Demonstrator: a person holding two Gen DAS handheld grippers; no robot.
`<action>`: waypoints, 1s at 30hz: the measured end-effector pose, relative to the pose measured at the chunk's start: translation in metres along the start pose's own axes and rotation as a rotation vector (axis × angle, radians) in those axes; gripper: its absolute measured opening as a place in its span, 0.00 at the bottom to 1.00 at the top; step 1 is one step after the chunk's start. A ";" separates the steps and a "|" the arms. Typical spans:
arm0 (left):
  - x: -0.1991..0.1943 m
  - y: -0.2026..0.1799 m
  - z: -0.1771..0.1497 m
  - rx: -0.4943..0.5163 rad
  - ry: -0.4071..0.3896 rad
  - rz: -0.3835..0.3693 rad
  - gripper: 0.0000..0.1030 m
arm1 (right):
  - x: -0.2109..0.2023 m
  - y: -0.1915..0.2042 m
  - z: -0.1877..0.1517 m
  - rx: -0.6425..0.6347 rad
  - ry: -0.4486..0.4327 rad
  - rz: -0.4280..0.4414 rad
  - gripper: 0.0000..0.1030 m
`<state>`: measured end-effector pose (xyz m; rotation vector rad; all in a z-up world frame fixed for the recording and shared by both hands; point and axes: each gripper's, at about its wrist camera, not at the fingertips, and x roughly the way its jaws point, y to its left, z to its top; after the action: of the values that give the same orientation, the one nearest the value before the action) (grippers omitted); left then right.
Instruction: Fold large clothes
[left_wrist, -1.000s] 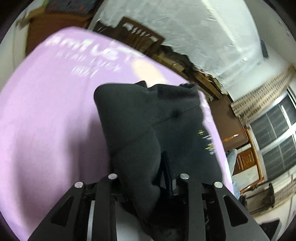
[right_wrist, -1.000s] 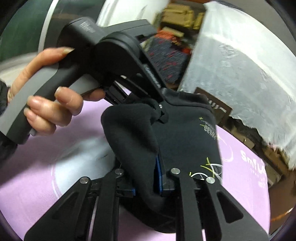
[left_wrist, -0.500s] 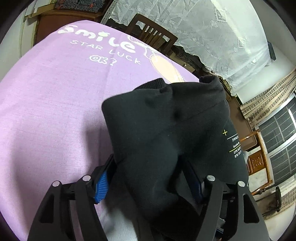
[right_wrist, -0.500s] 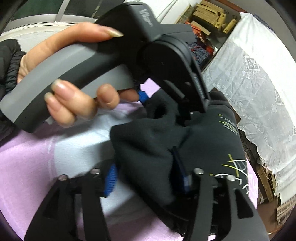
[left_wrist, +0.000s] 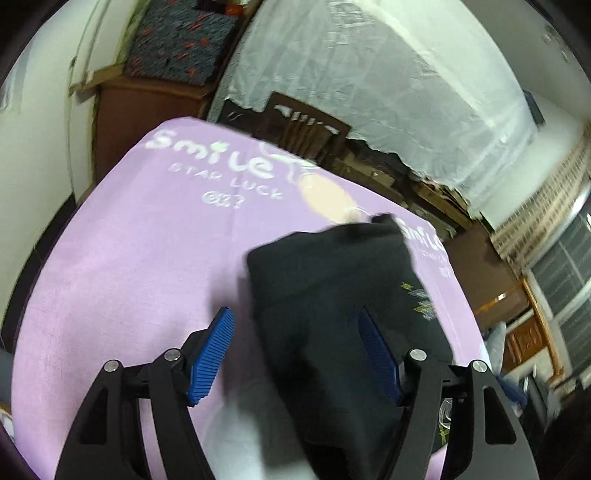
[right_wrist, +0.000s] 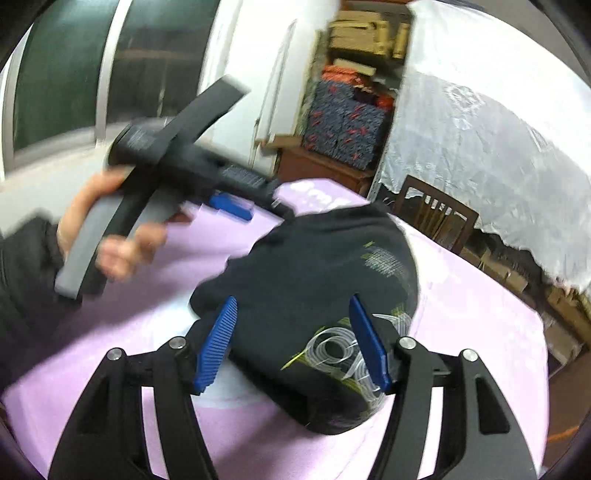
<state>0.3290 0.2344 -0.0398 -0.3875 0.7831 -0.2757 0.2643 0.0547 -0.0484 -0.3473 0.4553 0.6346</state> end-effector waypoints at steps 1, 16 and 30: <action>-0.003 -0.011 -0.001 0.035 -0.007 0.010 0.68 | -0.002 -0.011 0.007 0.038 -0.011 0.007 0.54; 0.080 -0.033 -0.030 0.156 0.086 0.102 0.71 | 0.108 -0.100 0.021 0.298 0.216 -0.005 0.21; 0.074 -0.038 -0.032 0.175 0.061 0.161 0.72 | 0.109 -0.099 0.003 0.339 0.160 0.003 0.22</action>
<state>0.3522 0.1649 -0.0902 -0.1510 0.8378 -0.2041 0.4059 0.0341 -0.0842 -0.0751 0.7058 0.5227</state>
